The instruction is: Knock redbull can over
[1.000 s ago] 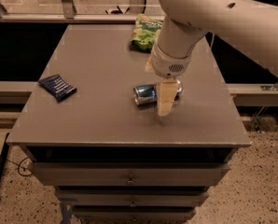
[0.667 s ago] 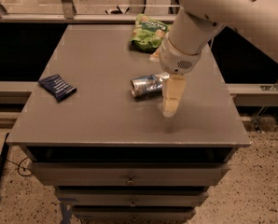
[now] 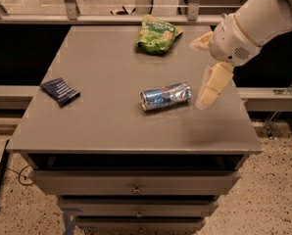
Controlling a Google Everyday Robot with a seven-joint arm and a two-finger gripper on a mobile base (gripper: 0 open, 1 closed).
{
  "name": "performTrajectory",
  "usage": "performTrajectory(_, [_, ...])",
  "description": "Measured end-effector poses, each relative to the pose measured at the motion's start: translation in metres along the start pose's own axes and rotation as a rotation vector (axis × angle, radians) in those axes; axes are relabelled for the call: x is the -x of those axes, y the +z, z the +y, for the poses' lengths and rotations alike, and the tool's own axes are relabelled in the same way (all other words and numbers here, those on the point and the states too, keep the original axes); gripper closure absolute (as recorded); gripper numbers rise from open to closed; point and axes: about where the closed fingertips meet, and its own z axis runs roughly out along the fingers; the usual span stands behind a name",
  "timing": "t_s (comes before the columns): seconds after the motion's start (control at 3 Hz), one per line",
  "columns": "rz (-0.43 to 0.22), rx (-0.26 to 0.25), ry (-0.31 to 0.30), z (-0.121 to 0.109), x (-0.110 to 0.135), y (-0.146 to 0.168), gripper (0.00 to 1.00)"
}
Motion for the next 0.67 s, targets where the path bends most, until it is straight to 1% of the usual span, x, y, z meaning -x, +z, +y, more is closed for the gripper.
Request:
performTrajectory(0.33, [-0.145, -0.05, 0.091, 0.004, -0.029, -0.042, 0.0])
performTrajectory(0.67, [-0.319, -0.104, 0.22, 0.023, -0.069, -0.081, 0.0])
